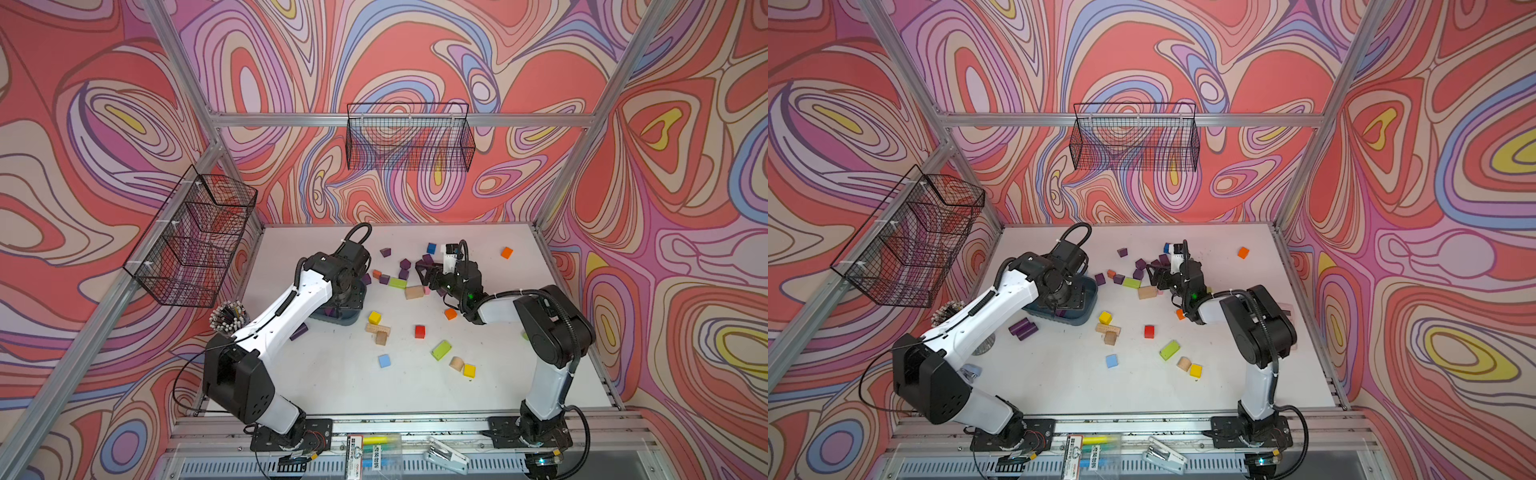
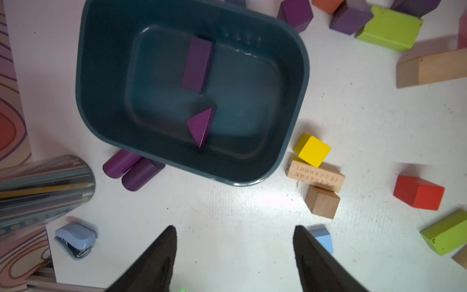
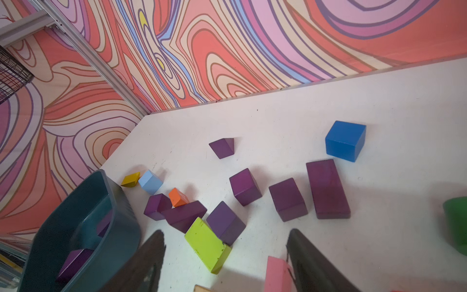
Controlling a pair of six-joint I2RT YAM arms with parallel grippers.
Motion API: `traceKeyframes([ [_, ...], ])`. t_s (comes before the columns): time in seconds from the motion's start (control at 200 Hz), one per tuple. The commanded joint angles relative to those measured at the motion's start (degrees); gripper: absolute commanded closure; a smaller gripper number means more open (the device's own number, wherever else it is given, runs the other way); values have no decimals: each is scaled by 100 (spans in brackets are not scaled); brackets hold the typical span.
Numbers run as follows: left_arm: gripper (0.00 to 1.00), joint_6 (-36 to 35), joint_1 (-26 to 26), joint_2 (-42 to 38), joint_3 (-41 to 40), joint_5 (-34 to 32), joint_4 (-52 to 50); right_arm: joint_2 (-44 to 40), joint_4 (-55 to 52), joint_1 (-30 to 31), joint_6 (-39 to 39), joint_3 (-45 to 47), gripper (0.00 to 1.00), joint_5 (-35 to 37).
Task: Pick purple bricks into the storage bin
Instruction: Place the storage box at the center of the board, then pick up the building block from the center of the board.
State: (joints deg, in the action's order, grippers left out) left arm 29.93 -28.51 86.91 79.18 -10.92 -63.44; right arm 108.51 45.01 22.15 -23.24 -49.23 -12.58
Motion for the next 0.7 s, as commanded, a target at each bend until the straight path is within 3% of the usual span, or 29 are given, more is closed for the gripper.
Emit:
traceKeyframes([
  [0.0, 24, 142, -13, -288, -352, -77, -273, 24, 224, -25, -13, 14, 20, -52],
  [0.25, 25, -367, -23, -678, -703, -662, -494, 15, 310, -20, -5, 45, 20, -60],
  [0.406, 25, -539, -14, -971, -1026, -656, -269, 5, 341, -20, -7, 80, 20, -52],
  [0.696, 27, -127, 102, -1459, -1546, -850, 139, -23, 412, -22, -7, 135, 20, -50],
])
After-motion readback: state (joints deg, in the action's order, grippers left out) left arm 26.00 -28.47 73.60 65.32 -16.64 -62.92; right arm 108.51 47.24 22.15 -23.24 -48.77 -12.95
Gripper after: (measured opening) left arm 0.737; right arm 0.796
